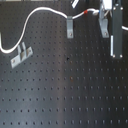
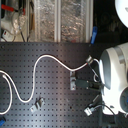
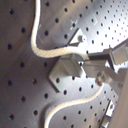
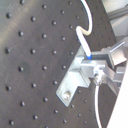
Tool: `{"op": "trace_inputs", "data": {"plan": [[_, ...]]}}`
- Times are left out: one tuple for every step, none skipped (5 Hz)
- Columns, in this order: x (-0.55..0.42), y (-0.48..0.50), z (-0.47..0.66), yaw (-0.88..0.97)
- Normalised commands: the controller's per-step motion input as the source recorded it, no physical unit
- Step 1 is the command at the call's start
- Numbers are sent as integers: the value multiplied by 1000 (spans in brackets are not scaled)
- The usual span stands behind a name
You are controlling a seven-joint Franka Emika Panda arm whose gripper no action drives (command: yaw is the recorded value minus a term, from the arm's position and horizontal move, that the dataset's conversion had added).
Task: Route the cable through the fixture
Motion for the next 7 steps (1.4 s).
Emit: {"op": "trace_inputs", "data": {"plan": [[-247, 85, 78, 0], [-36, 141, 146, 123], [8, 193, 91, 400], [216, 104, 120, 594], [73, -15, 77, 543], [-190, -307, 77, 420], [-315, -198, 5, 657]]}}
